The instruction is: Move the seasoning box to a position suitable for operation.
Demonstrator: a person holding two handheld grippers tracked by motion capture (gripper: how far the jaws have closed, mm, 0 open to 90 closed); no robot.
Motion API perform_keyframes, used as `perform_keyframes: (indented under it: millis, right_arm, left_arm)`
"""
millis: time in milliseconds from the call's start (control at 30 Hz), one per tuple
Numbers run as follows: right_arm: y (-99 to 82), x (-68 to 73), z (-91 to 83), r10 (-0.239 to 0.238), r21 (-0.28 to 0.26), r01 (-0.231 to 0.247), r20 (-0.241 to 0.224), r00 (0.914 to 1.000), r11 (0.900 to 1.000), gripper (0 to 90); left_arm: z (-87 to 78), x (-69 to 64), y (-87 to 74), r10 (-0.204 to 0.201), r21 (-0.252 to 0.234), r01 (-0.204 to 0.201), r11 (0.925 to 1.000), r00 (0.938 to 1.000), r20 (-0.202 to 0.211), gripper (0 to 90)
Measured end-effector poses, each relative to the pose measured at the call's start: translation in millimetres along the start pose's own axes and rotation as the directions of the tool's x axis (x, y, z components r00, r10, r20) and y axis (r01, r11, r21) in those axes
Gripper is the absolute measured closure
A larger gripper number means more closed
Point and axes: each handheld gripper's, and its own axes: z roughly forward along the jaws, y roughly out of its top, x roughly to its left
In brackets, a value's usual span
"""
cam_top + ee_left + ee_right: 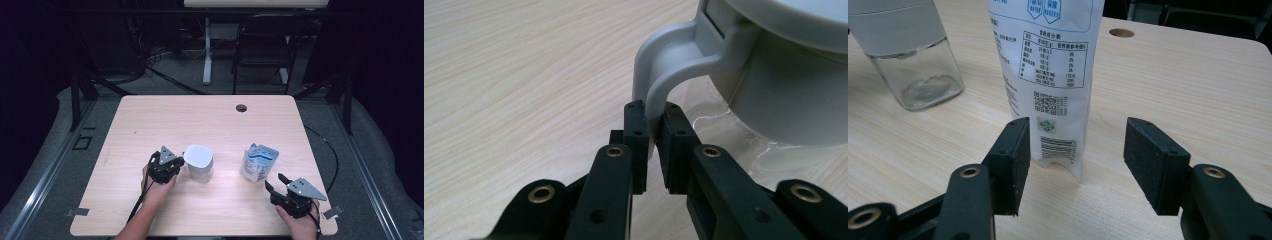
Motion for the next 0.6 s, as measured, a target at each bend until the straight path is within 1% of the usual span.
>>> perform_keyframes:
  millis: [133,200,300,333,433,533,600]
  right_arm:
    - [0.0,0.2,0.0,-0.001,0.001,0.001,-0.001,1.0,1.0,44.2]
    - [0.0,0.2,0.0,0.0,0.0,0.0,-0.001,1.0,1.0,44.2]
    - [0.1,0.4,-0.2,0.002,0.0,-0.002,-0.001,1.0,1.0,44.2]
    - [0.2,0.8,0.0,-0.001,-0.002,0.001,-0.002,1.0,1.0,44.2]
    - [0.3,2.3,0.3,-0.002,-0.002,0.002,-0.003,1.0,1.0,44.2]
    - [0.8,4.2,0.2,-0.006,-0.001,0.006,-0.011,0.9999,1.0,44.2]
    - [1.1,5.9,0.3,-0.009,-0.004,0.009,-0.013,0.9999,0.9999,44.2]
  left_arm:
    - [-4.9,-1.7,-3.8,-0.02,-0.007,0.02,0.9998,0.9998,0.005,83.4]
    - [-8.1,-2.8,-5.0,-0.021,-0.004,0.021,0.9998,0.9998,0.003,83.4]
    - [-12.4,-4.7,-5.3,-0.011,-0.004,0.011,0.9999,0.9999,0.0,83.4]
    - [-18.0,-6.3,-5.6,-0.013,-0.008,0.013,0.9999,0.9999,0.007,83.4]
    - [-28.2,-8.5,-7.1,-0.011,-0.022,0.011,0.9997,0.9998,0.015,83.4]
    - [-37.8,-11.3,-9.2,-0.005,-0.017,0.005,0.9998,0.9998,0.019,83.4]
    - [-44.2,-13.7,-10.8,-0.001,-0.005,0.001,1.0,0.9998,0.02,83.4]
